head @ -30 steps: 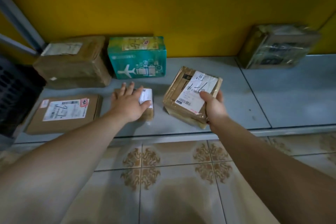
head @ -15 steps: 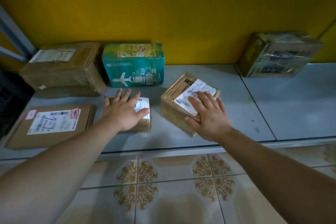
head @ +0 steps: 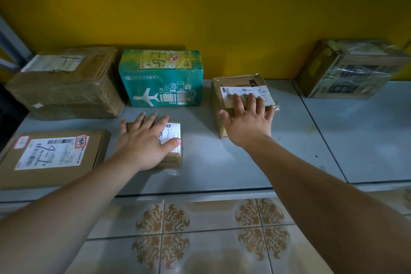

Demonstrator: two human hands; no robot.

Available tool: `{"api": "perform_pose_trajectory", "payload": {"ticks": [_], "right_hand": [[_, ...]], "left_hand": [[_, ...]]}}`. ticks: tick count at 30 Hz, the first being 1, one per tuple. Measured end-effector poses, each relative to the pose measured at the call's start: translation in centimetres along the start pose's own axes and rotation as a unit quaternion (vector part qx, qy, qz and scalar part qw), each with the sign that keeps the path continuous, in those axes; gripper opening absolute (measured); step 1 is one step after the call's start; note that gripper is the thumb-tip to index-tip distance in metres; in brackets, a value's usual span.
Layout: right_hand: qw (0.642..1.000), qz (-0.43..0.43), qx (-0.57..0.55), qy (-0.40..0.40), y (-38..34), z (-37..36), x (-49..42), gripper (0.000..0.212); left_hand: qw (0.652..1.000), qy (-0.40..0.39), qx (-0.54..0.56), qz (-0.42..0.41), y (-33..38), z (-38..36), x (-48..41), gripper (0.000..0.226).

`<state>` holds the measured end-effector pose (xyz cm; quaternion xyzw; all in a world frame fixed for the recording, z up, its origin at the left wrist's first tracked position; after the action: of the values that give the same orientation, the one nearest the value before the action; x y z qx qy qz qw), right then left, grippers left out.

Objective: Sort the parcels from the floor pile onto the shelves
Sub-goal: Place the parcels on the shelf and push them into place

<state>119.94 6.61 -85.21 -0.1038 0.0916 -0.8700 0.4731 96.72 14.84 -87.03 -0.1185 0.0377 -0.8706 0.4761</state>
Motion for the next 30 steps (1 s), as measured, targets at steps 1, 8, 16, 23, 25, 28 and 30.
{"api": "perform_pose_trajectory", "payload": {"ticks": [1,8,16,23,25,28,30], "right_hand": [[1.0,-0.004,0.0,0.001,-0.1,-0.1,-0.4,0.072],[0.998,-0.048,-0.032,0.001,-1.4,-0.2,-4.9,0.071],[0.998,-0.025,-0.044,0.043,-1.0,-0.8,-7.2,0.07],[0.998,-0.008,-0.048,0.05,-0.3,-0.6,-9.2,0.069],[0.998,-0.005,-0.046,0.053,-0.3,-0.6,-9.5,0.069],[0.998,0.0,-0.041,0.054,-0.7,-0.7,-9.9,0.069],[0.998,0.006,-0.039,0.051,-1.1,-0.7,-10.1,0.07]], "left_hand": [[1.0,0.001,0.0,0.0,0.0,-0.1,0.0,0.077],[1.0,0.008,0.014,0.009,-0.1,-0.3,0.1,0.086],[1.0,0.009,0.004,0.019,0.0,-0.5,0.1,0.101],[1.0,0.013,-0.002,0.021,0.2,-0.5,0.0,0.1],[1.0,0.019,0.0,0.023,0.2,-0.5,0.0,0.099],[1.0,0.016,0.002,0.022,0.2,-0.5,0.0,0.098],[1.0,0.011,0.004,0.021,0.2,-0.5,0.0,0.098]]}}
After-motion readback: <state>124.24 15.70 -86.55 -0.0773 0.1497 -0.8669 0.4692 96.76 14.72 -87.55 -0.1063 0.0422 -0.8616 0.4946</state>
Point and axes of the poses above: each hand's wrist, its own x-axis away from the middle knuckle, its own z-axis out of the back of the hand, y = z × x, the point moved 3 cm from there along -x, towards the middle knuckle, and after that the axes turned 13 degrees about -x, right-handed, at the moved point
